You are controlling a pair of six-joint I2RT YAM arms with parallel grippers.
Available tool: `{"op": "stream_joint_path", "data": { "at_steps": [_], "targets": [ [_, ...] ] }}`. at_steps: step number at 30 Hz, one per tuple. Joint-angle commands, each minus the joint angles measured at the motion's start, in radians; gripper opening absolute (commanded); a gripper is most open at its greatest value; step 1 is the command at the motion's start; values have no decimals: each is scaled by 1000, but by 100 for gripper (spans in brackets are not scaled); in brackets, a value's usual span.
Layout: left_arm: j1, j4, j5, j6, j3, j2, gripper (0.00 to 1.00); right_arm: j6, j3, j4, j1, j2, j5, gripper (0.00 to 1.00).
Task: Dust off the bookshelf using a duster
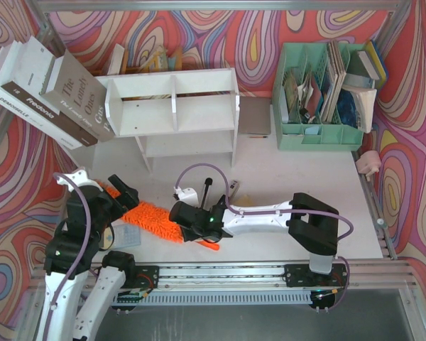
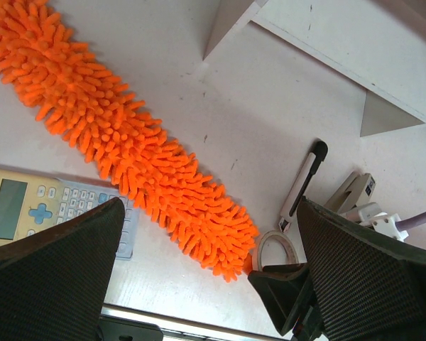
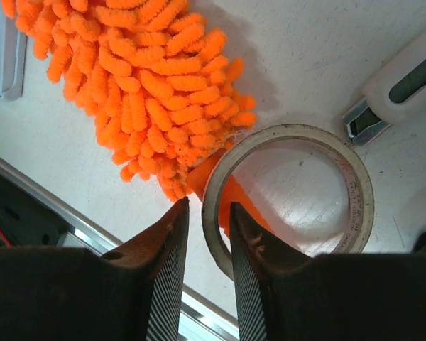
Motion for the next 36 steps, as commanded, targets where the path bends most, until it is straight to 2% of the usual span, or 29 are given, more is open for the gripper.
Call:
{"op": "stream_joint_path", "data": {
  "at_steps": [1, 11, 27, 36],
  "targets": [
    [7, -8, 3, 0, 6, 9, 98, -3, 32, -16, 7, 22, 0, 33],
    [7, -8, 3, 0, 8, 13, 98, -9, 51, -44, 7, 10, 27, 24],
    [7, -10, 0, -3, 7, 8, 98, -25, 70, -78, 7, -70, 128, 21],
    [7, -13, -1, -4, 9, 13, 98, -148, 121, -10, 5, -34, 218, 23]
  ]
}}
